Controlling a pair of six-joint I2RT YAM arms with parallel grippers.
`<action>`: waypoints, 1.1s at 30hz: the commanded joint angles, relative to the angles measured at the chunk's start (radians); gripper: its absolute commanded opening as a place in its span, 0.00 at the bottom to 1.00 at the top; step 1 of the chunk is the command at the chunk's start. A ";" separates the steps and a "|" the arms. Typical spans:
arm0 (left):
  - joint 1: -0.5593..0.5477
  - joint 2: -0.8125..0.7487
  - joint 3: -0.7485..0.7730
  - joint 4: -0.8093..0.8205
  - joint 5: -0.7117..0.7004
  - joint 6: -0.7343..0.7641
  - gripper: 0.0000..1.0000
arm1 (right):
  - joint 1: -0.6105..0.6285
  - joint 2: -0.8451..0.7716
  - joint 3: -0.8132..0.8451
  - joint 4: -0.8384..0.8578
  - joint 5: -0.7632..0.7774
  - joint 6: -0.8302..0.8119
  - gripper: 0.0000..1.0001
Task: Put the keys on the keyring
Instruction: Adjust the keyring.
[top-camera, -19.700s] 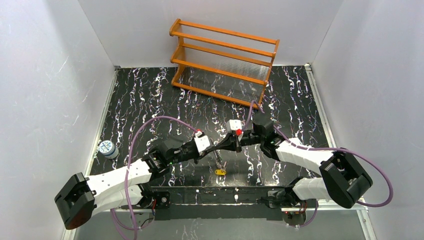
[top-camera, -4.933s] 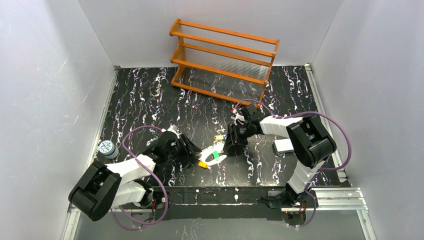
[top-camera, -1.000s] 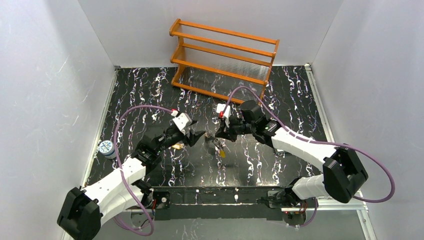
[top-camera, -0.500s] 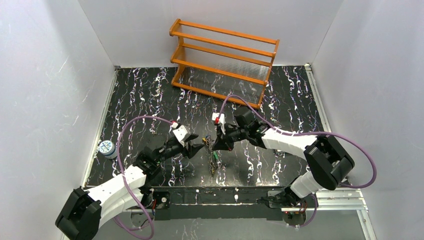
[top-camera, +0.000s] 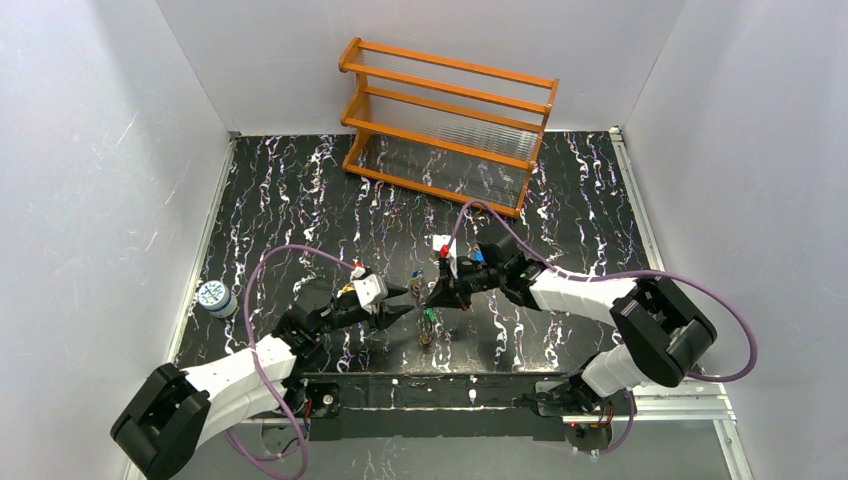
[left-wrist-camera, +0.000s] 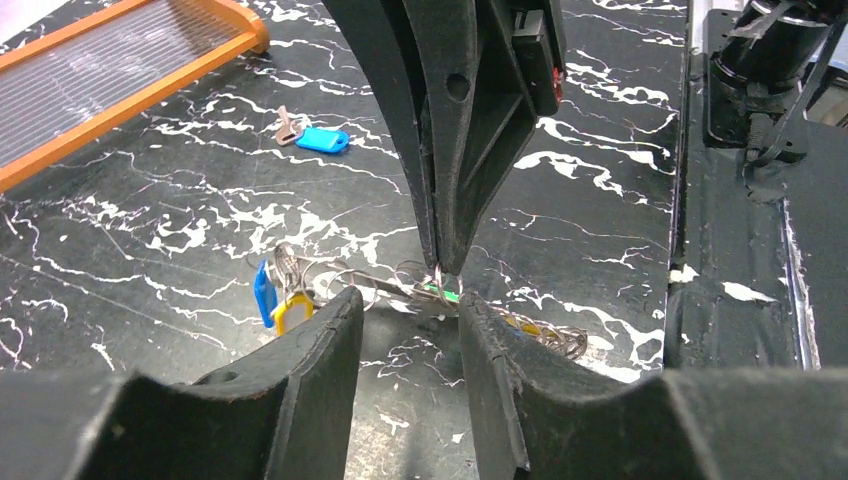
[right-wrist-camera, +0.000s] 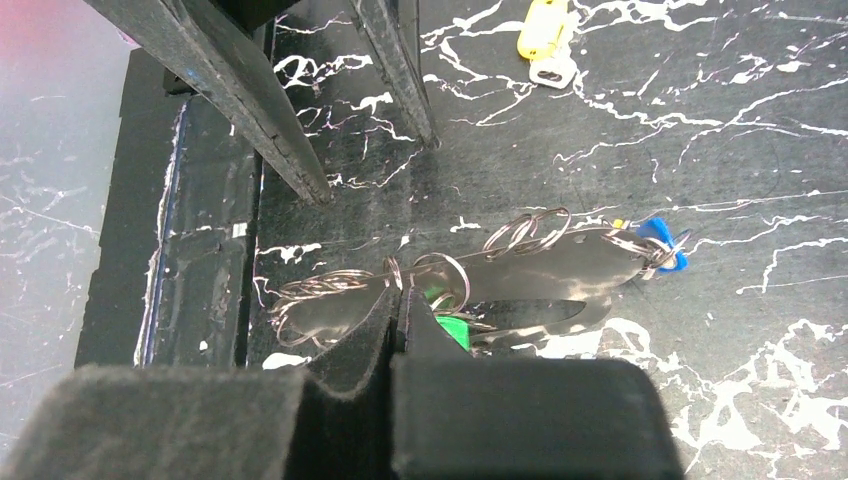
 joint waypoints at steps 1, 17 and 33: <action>-0.017 0.026 -0.002 0.068 0.063 0.051 0.38 | -0.001 -0.045 -0.033 0.081 -0.009 -0.016 0.01; -0.065 0.186 0.055 0.108 0.058 0.051 0.26 | -0.001 -0.057 -0.045 0.104 -0.040 -0.003 0.01; -0.090 0.276 0.081 0.136 -0.009 0.044 0.10 | 0.000 -0.061 -0.041 0.102 -0.063 -0.004 0.01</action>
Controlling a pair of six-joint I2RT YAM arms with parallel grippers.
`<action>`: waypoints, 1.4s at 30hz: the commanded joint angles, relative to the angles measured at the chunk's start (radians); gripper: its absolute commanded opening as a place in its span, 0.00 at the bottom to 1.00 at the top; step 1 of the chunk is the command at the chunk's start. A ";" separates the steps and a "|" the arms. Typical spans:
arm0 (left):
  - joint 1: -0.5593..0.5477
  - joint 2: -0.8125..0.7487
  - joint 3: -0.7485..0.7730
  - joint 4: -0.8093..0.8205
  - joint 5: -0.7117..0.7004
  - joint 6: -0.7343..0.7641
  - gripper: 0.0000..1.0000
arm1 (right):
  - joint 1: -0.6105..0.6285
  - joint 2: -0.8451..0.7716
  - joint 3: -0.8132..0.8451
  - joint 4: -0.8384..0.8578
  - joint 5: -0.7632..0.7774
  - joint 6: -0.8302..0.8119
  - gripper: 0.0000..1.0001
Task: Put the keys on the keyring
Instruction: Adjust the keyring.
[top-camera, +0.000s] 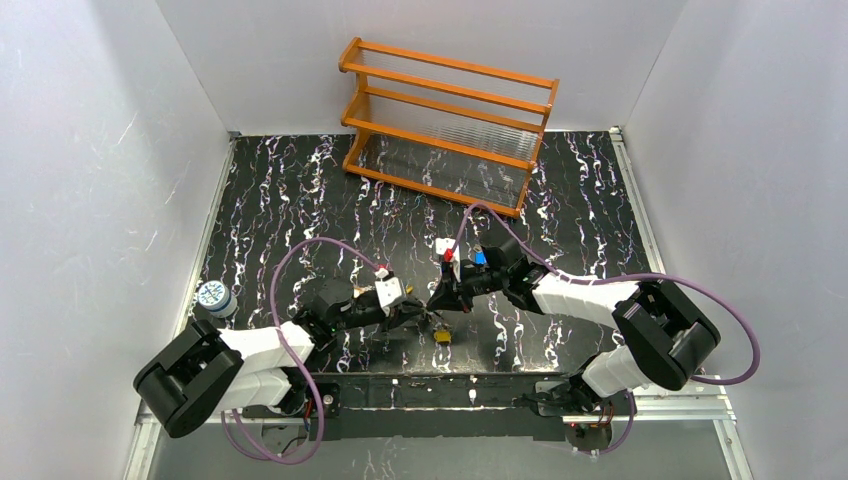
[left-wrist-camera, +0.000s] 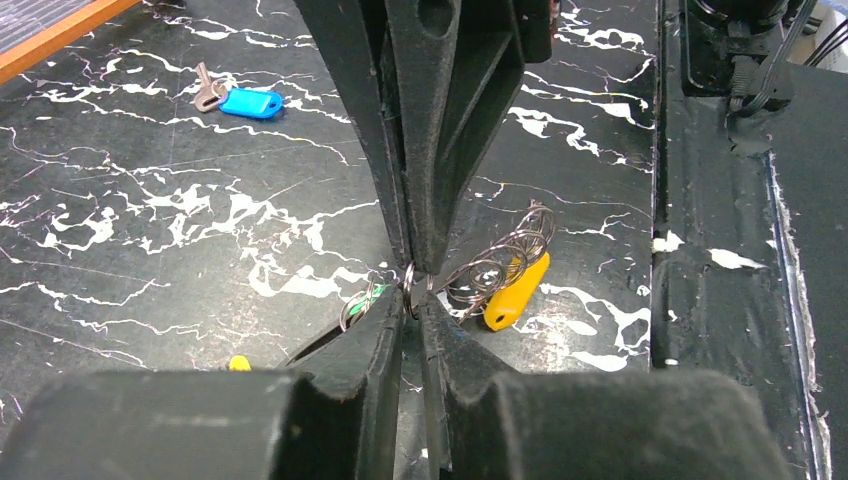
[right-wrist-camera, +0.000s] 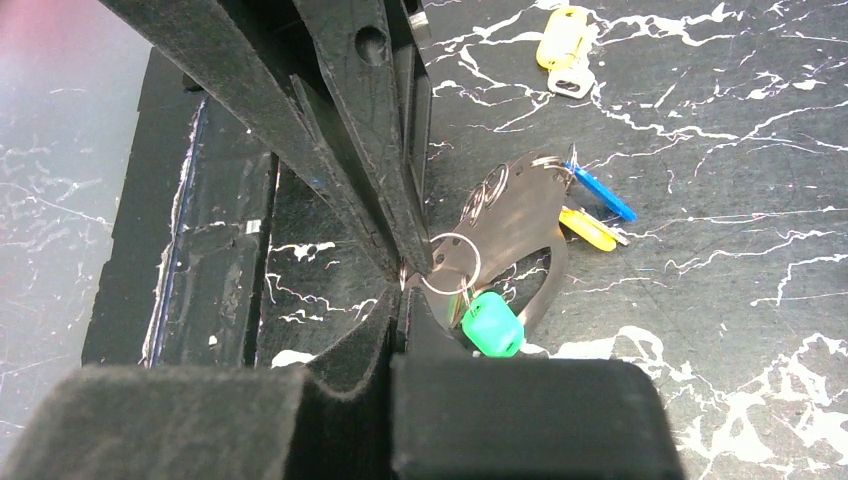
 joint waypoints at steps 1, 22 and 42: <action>-0.008 0.014 0.039 0.027 -0.038 0.009 0.10 | 0.000 -0.036 0.003 0.046 -0.035 -0.002 0.01; -0.013 -0.106 -0.028 0.029 -0.153 0.020 0.00 | 0.000 -0.100 -0.047 0.037 0.058 -0.016 0.34; -0.014 -0.208 -0.075 0.049 -0.110 0.042 0.00 | 0.014 -0.169 -0.090 0.159 0.166 0.046 0.36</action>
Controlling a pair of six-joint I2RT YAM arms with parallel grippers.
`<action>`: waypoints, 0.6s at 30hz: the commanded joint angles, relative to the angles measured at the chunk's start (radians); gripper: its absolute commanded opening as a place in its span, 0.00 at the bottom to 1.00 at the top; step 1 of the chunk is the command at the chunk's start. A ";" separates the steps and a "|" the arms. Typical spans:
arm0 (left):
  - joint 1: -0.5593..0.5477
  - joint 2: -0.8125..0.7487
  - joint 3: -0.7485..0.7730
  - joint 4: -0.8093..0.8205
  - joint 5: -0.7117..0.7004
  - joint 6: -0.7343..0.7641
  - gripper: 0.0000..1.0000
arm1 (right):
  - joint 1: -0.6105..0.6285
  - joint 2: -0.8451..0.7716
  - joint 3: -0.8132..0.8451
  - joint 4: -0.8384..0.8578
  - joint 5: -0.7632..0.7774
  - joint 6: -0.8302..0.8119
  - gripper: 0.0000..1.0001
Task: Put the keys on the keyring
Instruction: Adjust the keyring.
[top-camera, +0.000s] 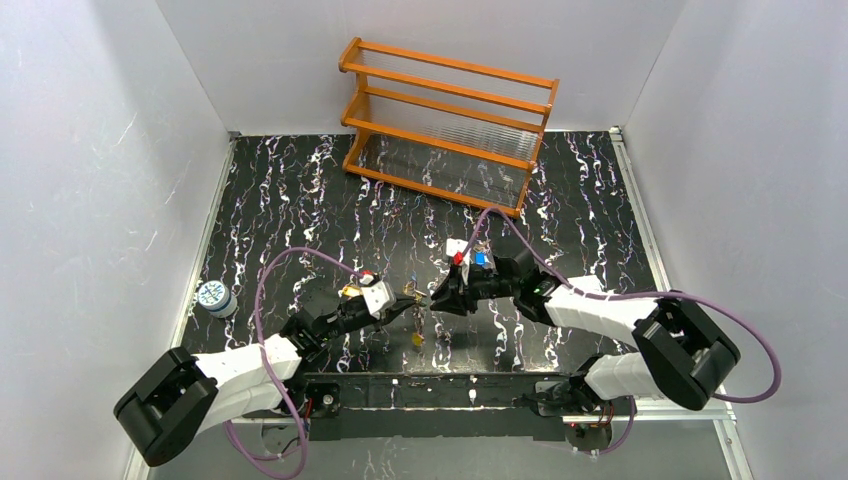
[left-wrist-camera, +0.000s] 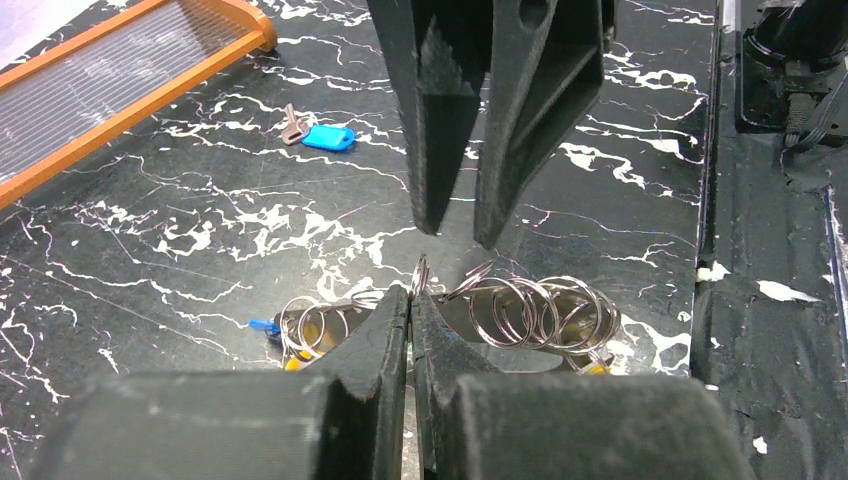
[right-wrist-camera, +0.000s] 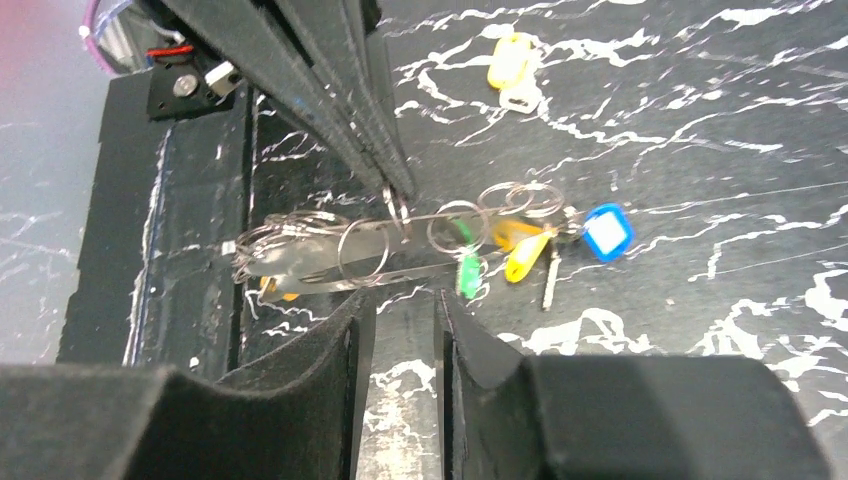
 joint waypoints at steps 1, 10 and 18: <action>-0.002 -0.034 -0.014 0.051 0.028 0.021 0.00 | 0.003 -0.071 0.006 0.071 0.075 -0.009 0.38; -0.003 -0.071 -0.023 0.063 0.076 0.010 0.00 | 0.003 -0.036 0.048 0.091 0.018 -0.006 0.44; -0.002 -0.091 -0.022 0.063 0.079 0.001 0.00 | 0.006 0.001 0.057 0.168 -0.084 0.037 0.40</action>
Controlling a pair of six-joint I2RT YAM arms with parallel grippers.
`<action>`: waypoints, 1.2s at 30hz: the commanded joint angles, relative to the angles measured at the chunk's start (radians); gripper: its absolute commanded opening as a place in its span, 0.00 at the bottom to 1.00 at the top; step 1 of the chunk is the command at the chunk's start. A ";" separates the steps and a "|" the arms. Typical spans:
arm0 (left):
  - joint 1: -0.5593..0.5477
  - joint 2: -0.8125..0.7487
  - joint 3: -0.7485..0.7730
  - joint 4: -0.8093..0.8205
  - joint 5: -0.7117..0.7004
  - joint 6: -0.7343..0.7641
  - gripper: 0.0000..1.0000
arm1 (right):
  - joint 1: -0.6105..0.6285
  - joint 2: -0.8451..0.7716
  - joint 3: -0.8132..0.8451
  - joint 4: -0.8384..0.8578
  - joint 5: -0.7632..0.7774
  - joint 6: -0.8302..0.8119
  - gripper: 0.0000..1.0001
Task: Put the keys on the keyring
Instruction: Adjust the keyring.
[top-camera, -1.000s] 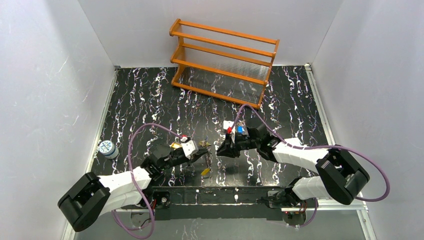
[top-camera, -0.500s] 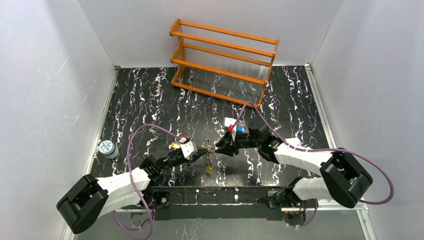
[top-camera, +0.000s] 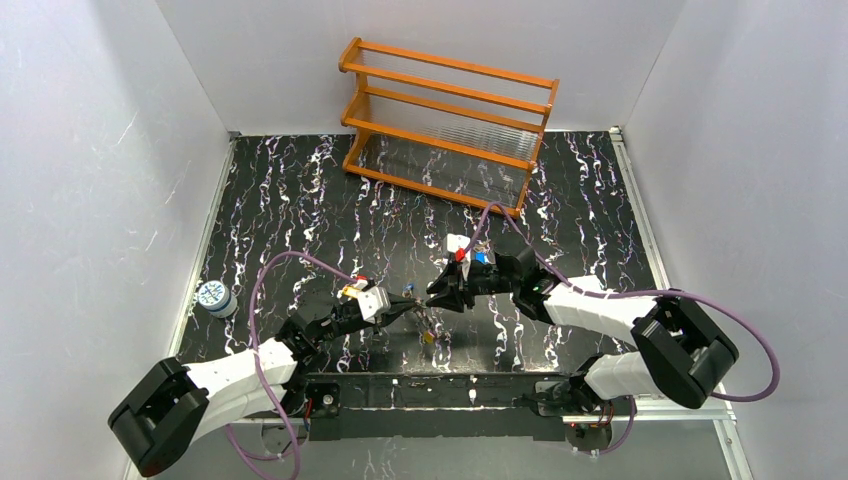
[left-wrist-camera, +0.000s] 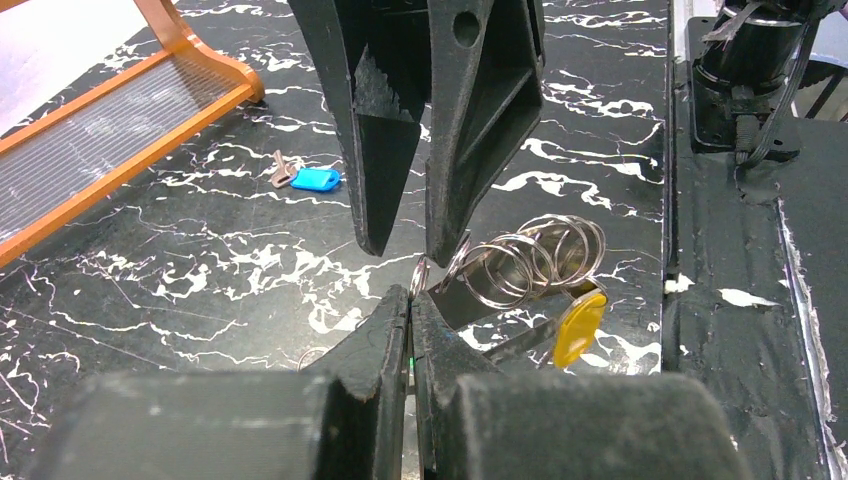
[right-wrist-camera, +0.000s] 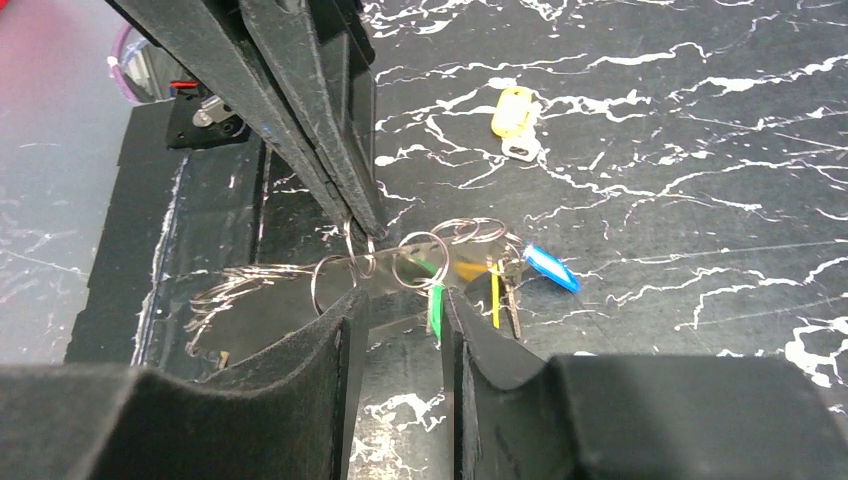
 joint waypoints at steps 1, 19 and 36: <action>-0.002 -0.018 -0.005 0.048 0.019 -0.001 0.00 | 0.005 0.010 0.042 0.101 -0.081 0.029 0.40; -0.002 -0.009 0.003 0.052 0.017 -0.006 0.00 | 0.007 0.077 0.057 0.191 -0.165 0.085 0.25; -0.002 -0.029 -0.006 0.054 -0.015 -0.009 0.14 | 0.007 0.070 0.091 0.062 -0.149 0.025 0.01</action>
